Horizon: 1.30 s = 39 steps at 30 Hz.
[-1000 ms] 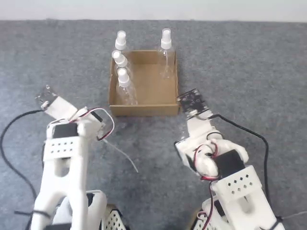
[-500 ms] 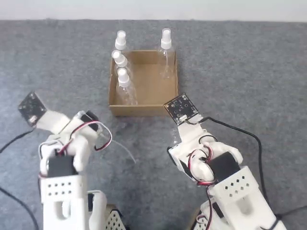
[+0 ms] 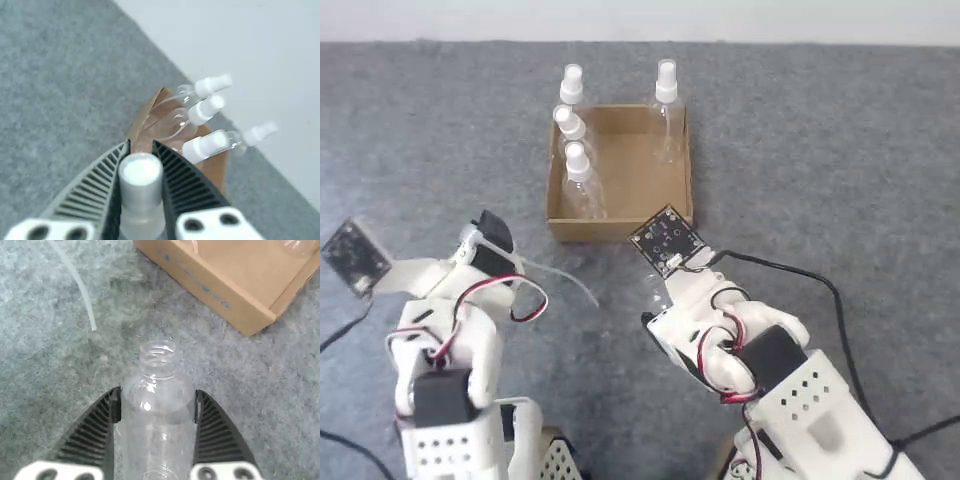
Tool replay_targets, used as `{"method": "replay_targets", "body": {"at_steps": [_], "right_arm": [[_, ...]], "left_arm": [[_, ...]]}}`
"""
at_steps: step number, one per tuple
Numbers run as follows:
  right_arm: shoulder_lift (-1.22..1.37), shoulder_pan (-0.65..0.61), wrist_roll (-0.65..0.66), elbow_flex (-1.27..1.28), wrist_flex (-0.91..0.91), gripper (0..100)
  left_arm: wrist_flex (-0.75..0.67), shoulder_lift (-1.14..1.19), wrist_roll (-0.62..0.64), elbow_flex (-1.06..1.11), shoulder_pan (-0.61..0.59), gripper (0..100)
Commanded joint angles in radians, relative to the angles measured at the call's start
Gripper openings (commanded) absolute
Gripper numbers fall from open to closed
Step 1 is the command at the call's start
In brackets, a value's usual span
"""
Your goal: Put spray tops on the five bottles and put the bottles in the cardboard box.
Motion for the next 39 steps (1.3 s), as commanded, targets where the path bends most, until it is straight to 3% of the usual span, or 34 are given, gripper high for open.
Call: {"method": "replay_targets", "body": {"at_steps": [1, 10, 19, 32, 39], "right_arm": [[-0.070, -0.008, 0.000, -0.011, -0.024, 0.7], [-0.452, -0.007, 0.003, 0.198, -0.150, 0.6], [-0.722, -0.007, 0.064, 0.365, -0.213, 0.6], [-0.809, -0.007, 0.074, 0.537, -0.369, 0.6], [-0.809, -0.008, 0.167, 0.628, -0.489, 0.6]], "left_arm": [[-0.034, -0.097, -0.008, -0.013, -0.008, 1], [-0.066, -0.295, -0.008, -0.013, -0.009, 1], [-0.169, -0.334, -0.006, -0.015, -0.009, 1], [-0.216, -0.334, -0.003, -0.145, 0.008, 1], [-0.106, -0.334, -0.003, -0.194, 0.164, 1]]}}
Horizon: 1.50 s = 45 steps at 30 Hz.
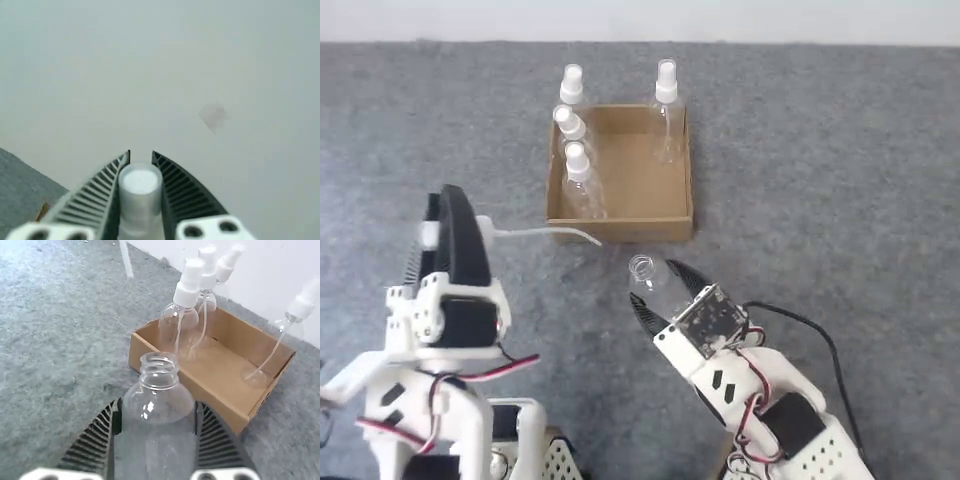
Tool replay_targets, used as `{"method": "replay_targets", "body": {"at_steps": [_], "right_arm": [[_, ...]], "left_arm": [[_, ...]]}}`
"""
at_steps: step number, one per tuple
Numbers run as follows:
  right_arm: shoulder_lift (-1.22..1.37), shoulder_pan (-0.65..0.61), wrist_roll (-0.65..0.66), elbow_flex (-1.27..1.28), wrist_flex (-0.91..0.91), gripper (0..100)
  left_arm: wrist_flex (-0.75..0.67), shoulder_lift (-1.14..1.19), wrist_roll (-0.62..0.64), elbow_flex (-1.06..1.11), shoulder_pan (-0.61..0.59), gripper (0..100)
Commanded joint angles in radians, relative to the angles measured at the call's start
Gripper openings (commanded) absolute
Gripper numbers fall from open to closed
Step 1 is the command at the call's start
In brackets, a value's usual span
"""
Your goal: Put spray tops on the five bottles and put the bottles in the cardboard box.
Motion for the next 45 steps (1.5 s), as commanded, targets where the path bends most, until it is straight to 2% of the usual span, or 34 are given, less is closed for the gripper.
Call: {"method": "replay_targets", "body": {"at_steps": [1, 7, 14, 32, 38, 45], "right_arm": [[-0.018, -0.007, 0.037, 0.012, -0.074, 0.6], [-0.018, -0.010, 0.038, 0.006, -0.077, 0.6], [-0.018, -0.084, 0.038, 0.005, -0.077, 0.6], [-0.018, -0.084, 0.038, 0.005, -0.077, 0.6], [-0.018, -0.087, 0.038, 0.005, -0.074, 0.6], [-0.018, -0.088, 0.038, 0.005, -0.068, 0.6]], "left_arm": [[0.051, -0.008, -0.003, -0.065, 0.060, 1], [0.051, -0.008, -0.005, -0.045, 0.081, 1], [0.046, -0.008, -0.006, 0.019, 0.110, 1], [0.046, -0.008, -0.029, 0.151, 0.114, 1], [0.046, -0.008, -0.100, 0.228, 0.241, 1], [0.044, -0.006, -0.101, 0.277, 0.388, 1]]}}
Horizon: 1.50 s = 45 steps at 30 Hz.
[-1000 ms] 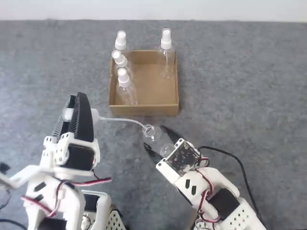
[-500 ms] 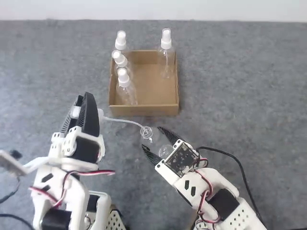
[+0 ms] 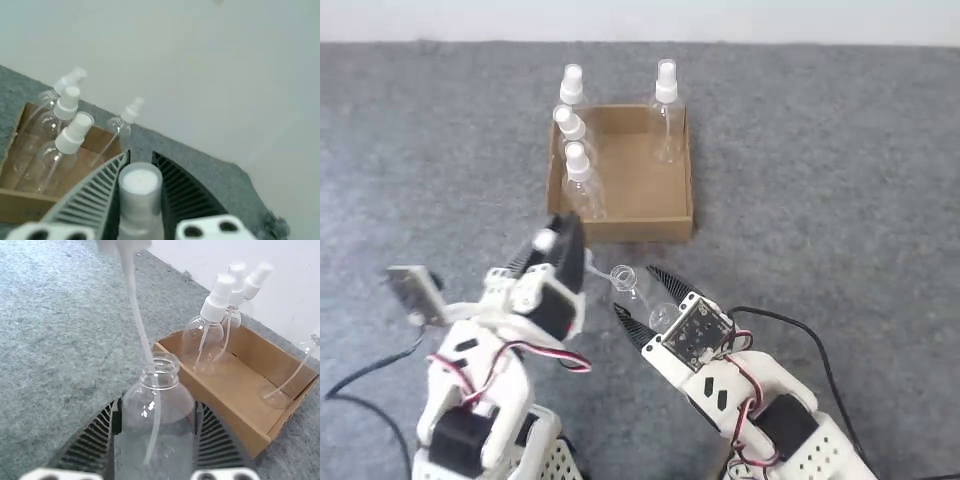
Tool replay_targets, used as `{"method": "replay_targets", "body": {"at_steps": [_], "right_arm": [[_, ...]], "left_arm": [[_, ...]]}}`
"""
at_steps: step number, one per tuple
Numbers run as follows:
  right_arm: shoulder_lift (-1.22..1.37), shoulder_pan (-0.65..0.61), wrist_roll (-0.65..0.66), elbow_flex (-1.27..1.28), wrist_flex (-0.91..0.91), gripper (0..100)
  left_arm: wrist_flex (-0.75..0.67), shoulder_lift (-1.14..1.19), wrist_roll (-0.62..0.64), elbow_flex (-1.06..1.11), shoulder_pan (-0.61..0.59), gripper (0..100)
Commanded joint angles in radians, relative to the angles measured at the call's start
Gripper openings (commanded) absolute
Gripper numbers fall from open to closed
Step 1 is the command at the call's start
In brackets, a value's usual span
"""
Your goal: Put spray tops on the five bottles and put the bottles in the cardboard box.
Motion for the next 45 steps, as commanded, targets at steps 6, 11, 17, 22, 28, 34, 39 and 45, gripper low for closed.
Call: {"method": "replay_targets", "body": {"at_steps": [6, 11, 17, 22, 28, 34, 39, 45], "right_arm": [[-0.018, -0.004, 0.011, -0.021, -0.013, 0.6], [-0.018, -0.004, 0.011, -0.018, -0.012, 0.6], [-0.018, -0.004, 0.011, -0.021, 0.024, 0.6], [-0.018, -0.004, 0.011, -0.021, 0.027, 0.6], [-0.018, 0.001, 0.008, -0.018, 0.025, 0.6], [-0.018, 0.001, 0.006, -0.015, 0.024, 0.6], [-0.018, 0.002, 0.006, -0.014, 0.025, 0.6], [-0.018, 0.002, 0.005, -0.012, 0.028, 0.6]], "left_arm": [[-0.163, -0.009, -0.003, 0.170, 0.075, 1], [-0.216, -0.009, -0.018, 0.240, 0.124, 1], [-0.190, -0.009, -0.097, 0.242, 0.172, 1], [-0.123, -0.011, -0.161, 0.222, 0.173, 1], [-0.023, -0.011, -0.203, 0.163, 0.173, 5], [0.066, -0.011, -0.196, 0.120, 0.173, 28], [0.069, -0.011, -0.184, 0.093, 0.172, 29], [0.163, -0.011, -0.184, -0.058, 0.164, 29]]}}
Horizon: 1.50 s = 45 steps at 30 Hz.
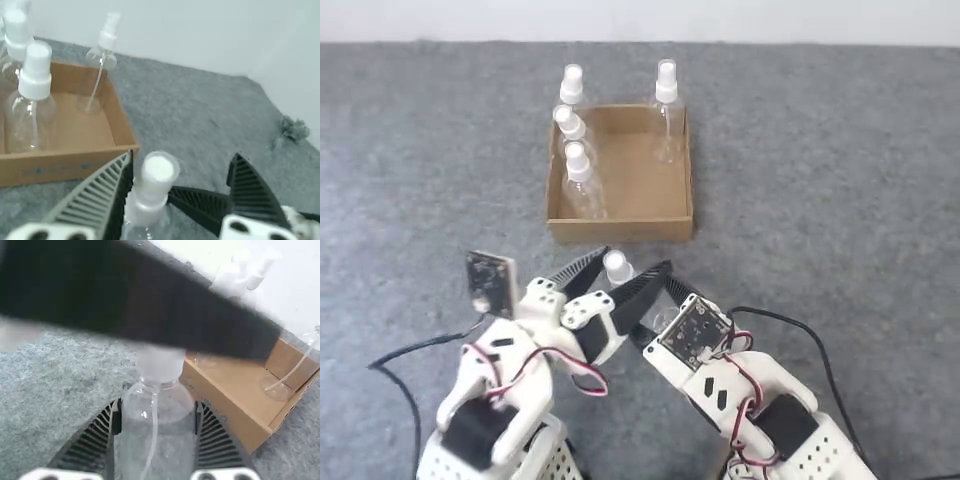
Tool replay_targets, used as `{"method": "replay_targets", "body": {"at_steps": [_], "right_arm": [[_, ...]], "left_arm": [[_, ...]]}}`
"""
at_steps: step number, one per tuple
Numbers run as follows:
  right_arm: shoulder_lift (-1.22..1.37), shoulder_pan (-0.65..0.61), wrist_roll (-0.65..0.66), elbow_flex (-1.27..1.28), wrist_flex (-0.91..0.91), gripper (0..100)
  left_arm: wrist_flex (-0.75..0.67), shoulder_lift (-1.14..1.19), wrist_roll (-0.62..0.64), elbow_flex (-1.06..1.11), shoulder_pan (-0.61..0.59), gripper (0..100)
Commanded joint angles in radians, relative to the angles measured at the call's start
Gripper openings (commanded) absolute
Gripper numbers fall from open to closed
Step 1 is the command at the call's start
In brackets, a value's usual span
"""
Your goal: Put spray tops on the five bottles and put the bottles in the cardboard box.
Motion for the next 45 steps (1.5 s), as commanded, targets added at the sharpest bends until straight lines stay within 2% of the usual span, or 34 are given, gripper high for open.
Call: {"method": "replay_targets", "body": {"at_steps": [1, 4, 12, 16, 22, 31, 38, 41, 45], "right_arm": [[-0.019, -0.001, 0.003, -0.014, -0.002, 0.6], [-0.019, 0.001, 0.003, -0.014, -0.001, 0.6], [-0.019, 0.016, 0.003, 0.000, -0.001, 0.6], [-0.019, 0.061, 0.002, 0.006, -0.005, 0.6], [-0.019, 0.074, 0.000, 0.008, -0.002, 0.6], [-0.019, 0.076, 0.000, 0.008, -0.002, 0.6], [-0.019, 0.076, 0.000, 0.006, -0.005, 0.6], [-0.021, 0.064, -0.002, 0.000, -0.012, 0.6], [-0.021, -0.031, -0.066, -0.005, -0.015, 0.6]], "left_arm": [[0.052, -0.014, 0.009, -0.125, -0.006, 29], [0.080, -0.014, 0.009, -0.154, -0.012, 29], [0.074, -0.014, 0.003, -0.160, -0.173, 25], [0.074, -0.014, -0.038, -0.160, -0.232, 18], [0.080, -0.014, -0.117, -0.153, -0.358, 1], [0.080, -0.014, -0.140, -0.058, -0.563, 1], [0.078, -0.014, -0.141, 0.030, -0.601, 1], [-0.009, -0.014, -0.133, 0.079, -0.601, 1], [-0.195, -0.014, -0.132, 0.176, -0.568, 1]]}}
